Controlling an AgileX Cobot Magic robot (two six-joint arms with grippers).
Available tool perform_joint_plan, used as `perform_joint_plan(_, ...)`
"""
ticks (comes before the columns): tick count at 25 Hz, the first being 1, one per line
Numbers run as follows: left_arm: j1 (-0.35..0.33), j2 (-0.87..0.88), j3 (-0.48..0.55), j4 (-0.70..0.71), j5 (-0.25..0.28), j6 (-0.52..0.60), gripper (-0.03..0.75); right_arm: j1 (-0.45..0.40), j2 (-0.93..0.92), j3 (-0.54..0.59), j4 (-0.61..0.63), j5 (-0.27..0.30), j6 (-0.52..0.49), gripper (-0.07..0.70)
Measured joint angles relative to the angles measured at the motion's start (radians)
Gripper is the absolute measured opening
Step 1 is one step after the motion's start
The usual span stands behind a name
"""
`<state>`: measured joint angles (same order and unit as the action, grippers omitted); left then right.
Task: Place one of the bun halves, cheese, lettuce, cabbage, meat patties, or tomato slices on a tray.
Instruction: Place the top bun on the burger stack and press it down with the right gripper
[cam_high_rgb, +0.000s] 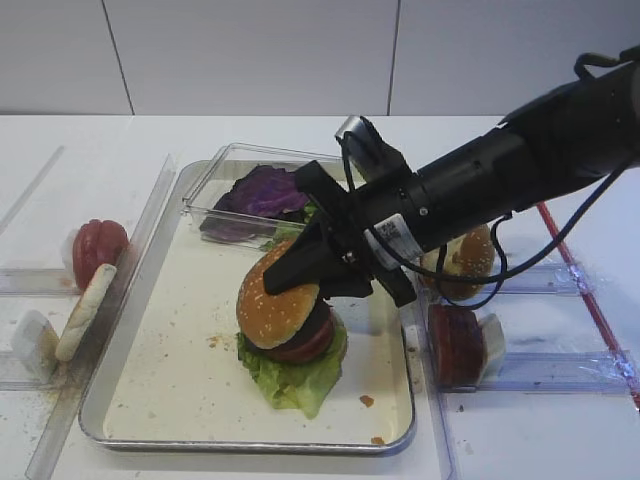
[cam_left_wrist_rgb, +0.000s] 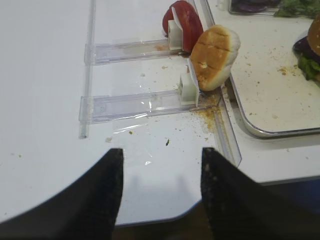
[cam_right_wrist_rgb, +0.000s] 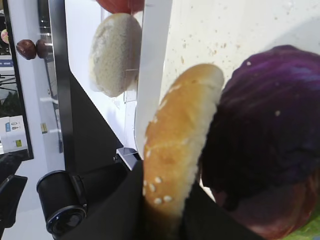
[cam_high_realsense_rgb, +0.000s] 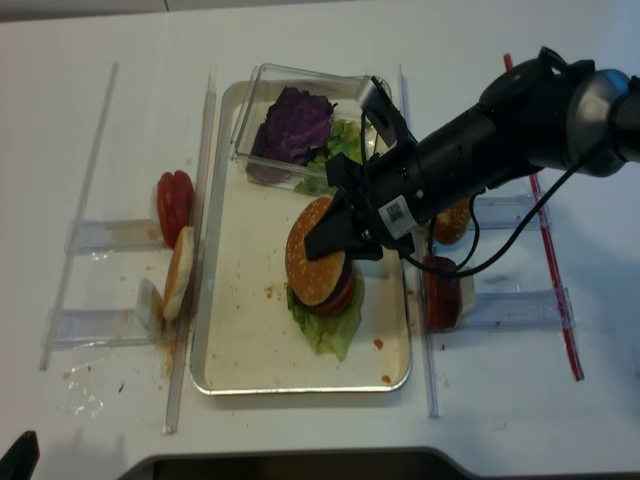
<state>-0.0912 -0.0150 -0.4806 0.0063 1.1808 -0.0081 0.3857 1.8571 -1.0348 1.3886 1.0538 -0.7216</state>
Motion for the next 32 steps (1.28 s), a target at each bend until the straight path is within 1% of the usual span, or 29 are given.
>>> perform_joint_plan(4,0.000,0.000,0.000,0.000,0.000,0.000,0.341,0.000,0.003,0.000,-0.006,0.001,0.002,0.144)
perform_joint_plan(9,0.000,0.000,0.000,0.000,0.000,0.000,0.341,0.000,0.003,0.000,-0.047,-0.018,0.037,0.155)
perform_joint_plan(12,0.000,0.000,0.000,0.000,0.000,0.000,0.341,0.000,0.003,0.000,-0.071,-0.026,0.055,0.190)
perform_joint_plan(19,0.000,0.000,0.000,0.000,0.000,0.000,0.341,0.000,0.003,0.000,-0.086,-0.028,0.059,0.318)
perform_joint_plan(23,0.000,0.000,0.000,0.000,0.000,0.000,0.341,0.000,0.003,-0.002,-0.095,-0.028,0.070,0.363)
perform_joint_plan(27,0.000,0.000,0.000,0.000,0.000,0.000,0.341,0.000,0.003,-0.046,-0.160,-0.028,0.124,0.393)
perform_joint_plan(32,0.000,0.000,0.000,0.000,0.000,0.000,0.341,0.000,0.003,-0.093,-0.259,-0.016,0.220,0.403)
